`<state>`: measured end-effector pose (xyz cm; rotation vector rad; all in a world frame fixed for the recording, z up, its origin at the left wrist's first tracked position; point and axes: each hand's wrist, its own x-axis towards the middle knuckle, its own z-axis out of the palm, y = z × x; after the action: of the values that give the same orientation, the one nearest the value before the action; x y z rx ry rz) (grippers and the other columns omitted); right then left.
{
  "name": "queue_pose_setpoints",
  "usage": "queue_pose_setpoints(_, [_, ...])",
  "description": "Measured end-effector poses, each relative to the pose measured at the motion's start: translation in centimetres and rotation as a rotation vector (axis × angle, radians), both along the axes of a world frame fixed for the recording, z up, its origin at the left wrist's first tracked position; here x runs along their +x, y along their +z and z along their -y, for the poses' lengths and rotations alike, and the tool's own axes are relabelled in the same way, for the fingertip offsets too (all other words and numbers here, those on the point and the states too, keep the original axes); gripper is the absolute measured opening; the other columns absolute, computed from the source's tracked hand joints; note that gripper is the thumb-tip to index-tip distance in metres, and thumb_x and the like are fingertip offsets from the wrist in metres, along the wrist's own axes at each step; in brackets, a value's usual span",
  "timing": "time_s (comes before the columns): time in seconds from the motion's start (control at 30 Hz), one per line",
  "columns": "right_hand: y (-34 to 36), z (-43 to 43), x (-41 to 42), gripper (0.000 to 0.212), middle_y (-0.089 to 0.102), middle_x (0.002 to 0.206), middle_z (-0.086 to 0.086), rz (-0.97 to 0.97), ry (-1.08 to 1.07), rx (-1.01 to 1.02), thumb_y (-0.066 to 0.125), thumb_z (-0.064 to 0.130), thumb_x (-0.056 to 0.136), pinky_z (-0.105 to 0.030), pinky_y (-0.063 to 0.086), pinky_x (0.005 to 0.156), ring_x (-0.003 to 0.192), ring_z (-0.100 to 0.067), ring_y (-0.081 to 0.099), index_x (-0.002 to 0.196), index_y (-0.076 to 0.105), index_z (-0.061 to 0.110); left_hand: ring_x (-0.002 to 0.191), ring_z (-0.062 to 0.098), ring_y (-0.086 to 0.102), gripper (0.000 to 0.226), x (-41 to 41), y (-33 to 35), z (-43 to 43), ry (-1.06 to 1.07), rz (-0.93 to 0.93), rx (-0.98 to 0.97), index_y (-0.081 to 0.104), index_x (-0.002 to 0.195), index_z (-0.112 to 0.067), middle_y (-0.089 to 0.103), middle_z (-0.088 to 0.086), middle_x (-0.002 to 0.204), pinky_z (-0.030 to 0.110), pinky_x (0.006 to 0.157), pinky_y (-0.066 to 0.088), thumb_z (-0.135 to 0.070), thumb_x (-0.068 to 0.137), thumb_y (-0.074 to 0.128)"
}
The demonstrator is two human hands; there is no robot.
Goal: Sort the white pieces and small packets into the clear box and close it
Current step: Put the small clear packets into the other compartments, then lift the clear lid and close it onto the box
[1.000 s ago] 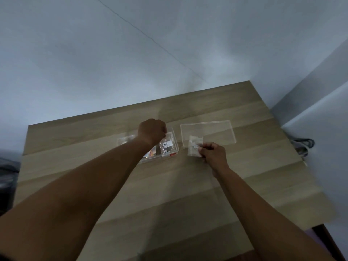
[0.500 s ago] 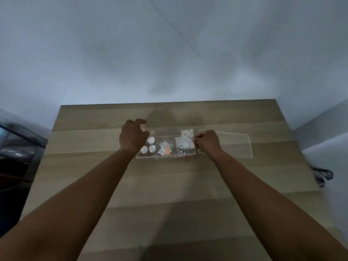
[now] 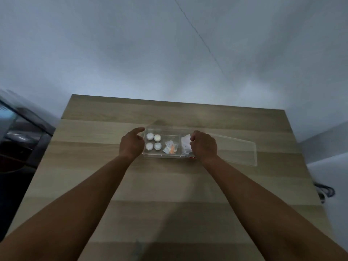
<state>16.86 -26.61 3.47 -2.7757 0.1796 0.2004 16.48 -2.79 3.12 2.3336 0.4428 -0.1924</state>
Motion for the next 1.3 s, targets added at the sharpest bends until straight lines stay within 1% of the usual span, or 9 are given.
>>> queue_pose_setpoints(0.2, [-0.1,0.7,-0.4,0.005,0.069,0.094,-0.01,0.095,-0.03,0.115,0.063,0.017,0.083,-0.039,0.047,0.082,0.089,-0.03,0.063,0.086,0.067,0.014,0.109,0.027,0.062,0.047,-0.3,0.2,0.4,0.0,0.024,0.016,0.057,0.13,-0.022,0.066,0.015,0.118,0.031,0.088,0.044,-0.01,0.084,0.057])
queue_pose_setpoints(0.37, [0.1,3.9,-1.1,0.011,0.069,0.095,-0.011,0.197,-0.186,0.262,0.06,0.018,0.085,-0.04,0.047,0.083,0.09,-0.028,0.062,0.089,0.068,0.012,0.104,0.026,0.06,0.039,-0.7,1.8,2.5,0.03,0.256,0.031,0.061,0.123,-0.028,0.057,0.009,0.121,0.04,0.09,0.052,-0.016,0.086,0.061])
queue_pose_setpoints(0.53, [-0.1,9.2,-2.7,0.018,0.067,0.101,-0.016,0.204,-0.367,0.255,0.058,0.022,0.089,-0.045,0.05,0.089,0.097,-0.032,0.061,0.097,0.069,0.01,0.085,0.01,0.059,0.027,-1.4,3.3,8.4,-0.161,0.435,-0.095,0.067,0.11,-0.025,0.062,0.0,0.109,0.026,0.079,0.051,-0.012,0.088,0.059])
queue_pose_setpoints(0.63, [-0.2,12.7,-4.0,0.017,0.066,0.102,-0.02,0.216,-0.518,0.267,0.058,0.018,0.086,-0.044,0.05,0.09,0.099,-0.036,0.06,0.096,0.07,0.01,0.084,0.009,0.063,0.022,-1.7,3.6,13.1,-0.343,0.472,-0.198,0.071,0.103,-0.019,0.07,0.001,0.1,0.025,0.079,0.053,-0.008,0.089,0.058])
queue_pose_setpoints(0.73, [-0.6,15.2,-5.1,0.02,0.063,0.106,-0.02,0.194,-0.595,0.289,0.056,0.015,0.085,-0.046,0.049,0.093,0.103,-0.037,0.058,0.101,0.068,0.012,0.092,0.011,0.065,0.022,-1.8,3.4,17.5,-0.475,0.404,-0.221,0.071,0.105,-0.02,0.072,0.0,0.104,0.026,0.084,0.052,-0.011,0.091,0.056])
queue_pose_setpoints(0.83, [-1.3,16.6,-6.0,0.024,0.06,0.111,-0.02,0.167,-0.614,0.306,0.056,0.014,0.085,-0.042,0.045,0.095,0.109,-0.036,0.053,0.107,0.064,0.01,0.109,0.016,0.062,0.031,-2.0,2.5,20.7,-0.554,0.242,-0.235,0.063,0.121,-0.019,0.066,0.005,0.12,0.025,0.094,0.047,-0.012,0.093,0.053])
queue_pose_setpoints(1.0, [-2.3,18.2,-6.9,0.035,0.058,0.123,-0.019,0.049,-0.596,0.274,0.053,0.019,0.086,-0.037,0.041,0.097,0.115,-0.035,0.049,0.119,0.057,0.009,0.148,0.027,0.019,0.065,-1.4,0.0,24.1,-0.619,-0.127,-0.096,0.025,0.15,-0.014,0.022,0.015,0.159,0.036,0.119,0.018,-0.023,0.092,0.053])
queue_pose_setpoints(1.13, [-2.8,18.4,-7.3,0.045,0.052,0.132,-0.019,-0.006,-0.541,0.304,0.055,0.022,0.087,-0.04,0.039,0.103,0.123,-0.035,0.045,0.129,0.048,0.009,0.148,0.039,0.005,0.082,-0.8,-1.4,25.2,-0.574,-0.26,0.082,0.011,0.153,-0.014,0.004,0.023,0.16,0.047,0.121,0.014,-0.033,0.088,0.058])
queue_pose_setpoints(1.3, [-3.0,18.0,-7.7,0.068,0.041,0.146,-0.018,-0.045,-0.542,0.359,0.059,0.027,0.085,-0.044,0.035,0.111,0.135,-0.033,0.036,0.144,0.031,0.007,0.148,0.041,-0.001,0.088,-1.2,-2.2,25.5,-0.45,-0.288,0.039,0.001,0.152,-0.013,0.002,0.025,0.159,0.048,0.12,0.01,-0.026,0.086,0.058])
